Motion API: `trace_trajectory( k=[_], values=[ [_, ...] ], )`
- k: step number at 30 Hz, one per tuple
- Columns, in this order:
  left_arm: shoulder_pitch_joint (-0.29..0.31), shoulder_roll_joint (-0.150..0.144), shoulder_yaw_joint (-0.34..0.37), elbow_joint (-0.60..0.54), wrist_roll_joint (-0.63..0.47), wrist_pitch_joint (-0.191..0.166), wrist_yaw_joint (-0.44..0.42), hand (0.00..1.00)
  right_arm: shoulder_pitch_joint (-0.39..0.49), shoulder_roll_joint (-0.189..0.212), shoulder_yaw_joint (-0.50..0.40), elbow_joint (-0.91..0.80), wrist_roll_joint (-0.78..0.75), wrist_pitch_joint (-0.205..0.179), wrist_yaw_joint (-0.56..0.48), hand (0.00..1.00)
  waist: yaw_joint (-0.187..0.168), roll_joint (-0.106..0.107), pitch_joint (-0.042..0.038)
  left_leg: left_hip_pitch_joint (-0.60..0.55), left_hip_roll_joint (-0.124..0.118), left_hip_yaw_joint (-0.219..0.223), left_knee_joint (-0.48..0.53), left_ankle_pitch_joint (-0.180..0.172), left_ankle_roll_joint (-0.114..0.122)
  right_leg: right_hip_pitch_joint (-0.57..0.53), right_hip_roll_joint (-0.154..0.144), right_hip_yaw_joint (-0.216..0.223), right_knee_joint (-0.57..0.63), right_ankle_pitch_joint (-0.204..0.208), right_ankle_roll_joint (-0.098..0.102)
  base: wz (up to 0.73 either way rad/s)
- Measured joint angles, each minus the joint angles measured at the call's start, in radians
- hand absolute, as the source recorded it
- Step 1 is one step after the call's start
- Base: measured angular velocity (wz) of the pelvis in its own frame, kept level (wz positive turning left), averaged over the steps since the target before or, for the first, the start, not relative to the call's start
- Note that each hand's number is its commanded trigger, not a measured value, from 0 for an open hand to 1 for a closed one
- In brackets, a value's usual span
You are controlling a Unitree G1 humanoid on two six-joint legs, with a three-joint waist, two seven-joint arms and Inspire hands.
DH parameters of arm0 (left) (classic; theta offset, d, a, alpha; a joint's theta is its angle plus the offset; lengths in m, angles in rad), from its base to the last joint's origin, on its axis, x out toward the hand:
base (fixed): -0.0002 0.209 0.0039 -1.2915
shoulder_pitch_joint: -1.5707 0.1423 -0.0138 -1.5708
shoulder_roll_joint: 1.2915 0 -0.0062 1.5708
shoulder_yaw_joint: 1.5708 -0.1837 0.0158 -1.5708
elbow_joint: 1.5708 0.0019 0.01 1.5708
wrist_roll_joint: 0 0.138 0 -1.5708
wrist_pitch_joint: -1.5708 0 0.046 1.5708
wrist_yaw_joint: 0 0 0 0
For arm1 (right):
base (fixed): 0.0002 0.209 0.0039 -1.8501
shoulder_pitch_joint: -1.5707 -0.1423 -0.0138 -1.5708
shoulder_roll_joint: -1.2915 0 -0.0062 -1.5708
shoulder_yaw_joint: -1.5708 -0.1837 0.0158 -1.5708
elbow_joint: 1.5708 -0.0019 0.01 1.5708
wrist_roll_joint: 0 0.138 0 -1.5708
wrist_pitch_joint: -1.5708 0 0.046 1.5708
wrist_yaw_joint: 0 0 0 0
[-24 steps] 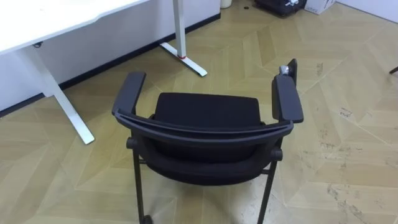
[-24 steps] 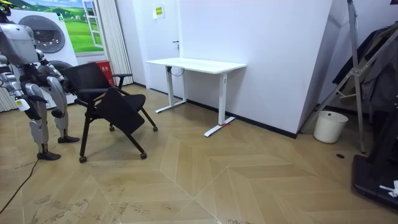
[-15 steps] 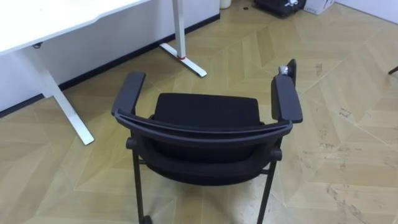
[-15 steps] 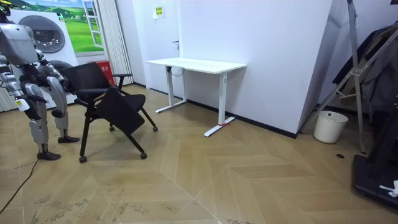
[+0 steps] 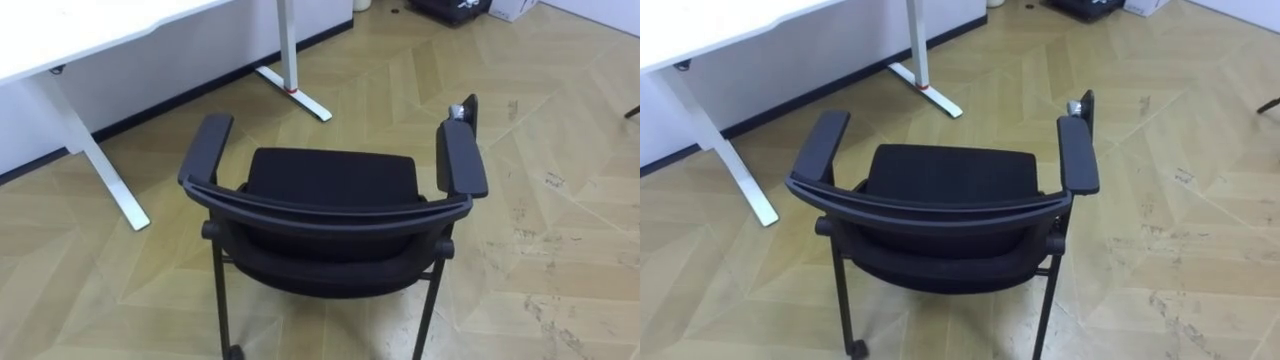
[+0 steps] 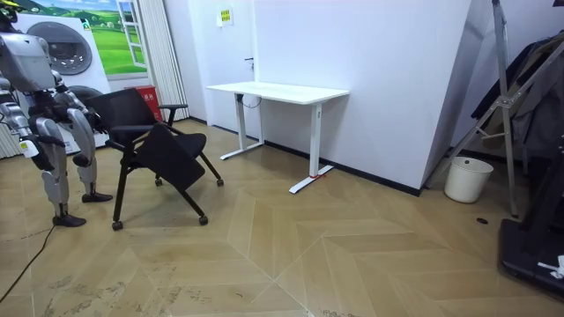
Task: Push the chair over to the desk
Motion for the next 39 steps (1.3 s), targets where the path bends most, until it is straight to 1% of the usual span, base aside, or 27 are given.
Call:
trace_trajectory(
  k=[3,5,7,8,9,10,11,12,13,15,17,18,19,20,21,24,27,28,29,33,35,37,38,39],
  values=[
    [-0.002,0.001,0.027,0.000,0.000,0.000,0.035,0.00,-0.001,0.000,-0.001,0.001,-0.005,0.000,-0.008,0.00,-0.001,0.000,-0.0001,0.000,0.000,0.000,0.000,0.000,0.000,0.000,0.000,0.000,0.000,0.000,0.000,0.00],
    [0.004,0.005,0.057,-0.010,0.001,-0.001,0.078,0.00,0.001,-0.001,-0.002,0.000,-0.004,0.000,-0.020,0.00,0.002,0.001,0.0000,0.003,0.000,0.000,0.000,0.000,0.000,0.002,0.000,0.000,0.000,0.000,0.000,0.00],
    [0.004,0.014,0.067,-0.014,0.001,-0.001,0.123,0.00,0.000,-0.001,-0.002,0.000,-0.001,0.000,-0.028,0.00,-0.001,0.002,0.0000,0.003,0.000,0.000,0.000,0.000,0.000,0.002,0.000,0.000,0.000,0.000,0.000,0.00],
    [0.004,0.021,0.070,-0.022,0.001,-0.001,0.151,0.00,0.000,-0.002,-0.002,0.000,-0.001,0.000,-0.028,0.00,0.000,0.004,-0.0012,0.003,0.000,0.000,0.000,0.000,0.000,0.002,0.000,0.000,0.000,0.000,0.000,0.00],
    [0.003,0.029,0.075,-0.031,0.005,-0.001,0.175,0.00,0.000,-0.003,-0.002,0.000,-0.009,0.000,-0.026,0.00,0.000,0.012,-0.0047,0.005,0.000,0.000,0.000,0.000,0.000,0.004,0.000,0.001,0.000,0.000,0.000,0.00],
    [0.003,0.033,0.076,-0.036,0.015,-0.001,0.185,0.00,0.001,-0.005,-0.002,0.000,-0.012,0.000,-0.026,0.00,0.000,0.012,-0.0046,0.006,0.000,-0.001,0.000,0.000,0.000,0.007,0.000,0.001,0.000,0.000,0.000,0.00],
    [0.001,0.041,0.076,-0.044,0.042,-0.002,0.204,0.00,0.002,-0.009,-0.002,0.000,-0.016,0.000,-0.026,0.00,0.000,0.014,-0.0042,0.008,0.000,-0.001,0.000,0.000,0.000,0.010,0.000,0.001,0.000,0.000,0.000,0.00],
    [-0.004,0.050,0.076,-0.047,0.061,-0.005,0.222,0.00,0.001,-0.016,-0.002,0.000,-0.019,0.000,-0.026,0.00,0.000,0.019,-0.0054,0.009,0.000,-0.001,0.001,0.000,0.000,0.011,0.000,0.001,0.000,0.000,0.000,0.00],
    [-0.006,0.053,0.077,-0.048,0.079,-0.005,0.231,0.00,0.001,-0.019,-0.002,0.000,-0.023,0.000,-0.026,0.00,-0.001,0.021,-0.0057,0.009,-0.001,-0.001,0.001,0.000,0.000,0.011,0.000,0.001,0.000,0.000,0.000,0.00],
    [-0.004,0.058,0.103,-0.088,0.143,-0.003,0.246,0.00,0.003,-0.023,-0.030,0.000,-0.048,-0.002,-0.026,0.00,-0.003,0.027,-0.0044,0.009,-0.001,-0.002,0.002,0.000,0.000,0.011,0.000,0.001,0.000,0.000,0.000,0.00],
    [-0.003,0.059,0.146,-0.190,0.214,-0.003,0.277,0.00,0.006,-0.027,-0.078,-0.001,-0.053,-0.002,-0.026,0.00,-0.002,0.035,-0.0008,0.008,0.000,-0.002,0.002,0.000,0.000,0.010,0.000,0.002,0.000,0.000,0.000,0.00],
    [-0.005,0.061,0.149,-0.215,0.231,-0.003,0.287,0.00,0.006,-0.030,-0.082,-0.001,-0.054,-0.002,-0.026,0.00,-0.002,0.038,0.0004,0.008,0.000,-0.002,0.002,0.000,0.000,0.009,0.000,0.002,0.000,0.000,0.000,0.00],
    [-0.012,0.067,0.149,-0.258,0.258,-0.005,0.299,0.00,0.005,-0.037,-0.082,-0.004,-0.054,-0.002,-0.026,0.00,-0.002,0.045,0.0012,0.008,0.000,-0.002,0.002,0.000,0.000,0.009,0.000,0.002,0.000,0.000,0.000,0.00],
    [-0.021,0.071,0.148,-0.288,0.291,-0.012,0.315,0.00,0.005,-0.044,-0.082,-0.005,-0.053,-0.002,-0.025,0.00,-0.002,0.047,0.0022,0.008,-0.001,-0.002,0.000,0.001,0.000,0.009,0.000,0.003,0.000,0.000,0.000,0.00],
    [-0.026,0.072,0.147,-0.300,0.309,-0.016,0.321,0.00,0.005,-0.047,-0.082,-0.005,-0.053,-0.002,-0.024,0.00,-0.003,0.049,0.0028,0.009,0.000,-0.002,-0.001,0.001,-0.001,0.009,0.000,0.003,0.000,0.000,0.000,0.00],
    [-0.050,0.073,0.139,-0.378,0.400,-0.021,0.342,0.00,0.002,-0.063,-0.082,0.000,-0.053,-0.008,-0.016,0.00,-0.010,0.065,0.0033,0.008,0.000,0.001,-0.002,0.001,-0.001,0.006,0.000,0.003,-0.001,0.000,0.000,0.00],
    [-0.072,0.075,0.139,-0.399,0.449,-0.020,0.361,0.00,0.001,-0.064,-0.082,0.011,-0.052,-0.007,-0.017,0.00,-0.014,0.068,0.0028,0.007,0.001,0.002,-0.004,0.001,-0.001,0.004,0.002,0.004,-0.002,-0.001,0.000,0.00],
    [-0.077,0.076,0.139,-0.404,0.481,-0.018,0.362,0.00,-0.002,-0.064,-0.082,0.013,-0.053,-0.006,-0.017,0.00,-0.015,0.073,-0.0006,0.006,0.002,0.002,-0.004,0.001,-0.001,0.004,0.003,0.004,-0.002,-0.001,0.000,0.00],
    [-0.079,0.076,0.138,-0.418,0.517,-0.016,0.362,0.00,-0.002,-0.065,-0.082,0.015,-0.052,-0.006,-0.018,0.00,-0.022,0.074,-0.0033,0.006,0.002,0.001,-0.004,0.001,-0.001,0.005,0.003,0.003,-0.002,-0.001,0.000,0.00],
    [-0.082,0.077,0.137,-0.507,0.592,-0.008,0.357,0.00,-0.003,-0.064,-0.085,0.021,-0.058,-0.006,-0.016,0.00,-0.029,0.066,-0.0058,0.007,0.002,0.001,-0.003,0.001,-0.001,0.006,0.003,0.003,-0.002,-0.001,0.000,0.01],
    [-0.083,0.082,0.130,-0.600,0.646,-0.001,0.355,0.00,-0.003,-0.065,-0.089,0.021,-0.066,-0.006,-0.007,0.00,-0.033,0.061,-0.0060,0.008,0.002,0.001,-0.003,0.001,-0.001,0.007,0.003,0.006,-0.002,-0.001,0.000,0.00],
    [-0.088,0.095,0.101,-0.633,0.702,0.000,0.355,0.00,-0.005,-0.066,-0.089,0.020,-0.088,-0.007,-0.003,0.00,-0.037,0.059,-0.0045,0.008,0.002,0.001,-0.002,0.001,-0.001,0.008,0.003,0.005,-0.002,-0.001,0.000,0.00],
    [-0.091,0.103,0.075,-0.641,0.731,0.002,0.354,0.00,-0.006,-0.066,-0.089,0.020,-0.092,-0.007,-0.003,0.00,-0.042,0.063,-0.0062,0.008,0.002,0.001,-0.002,0.001,-0.001,0.008,0.003,0.005,-0.002,-0.001,0.000,0.00],
    [-0.093,0.104,0.063,-0.644,0.748,0.005,0.352,0.00,-0.006,-0.066,-0.089,0.020,-0.093,-0.007,-0.004,0.00,-0.044,0.064,-0.0068,0.008,0.002,0.001,-0.001,0.001,-0.001,0.008,0.003,0.006,-0.002,-0.001,0.000,0.00]
  ],
)
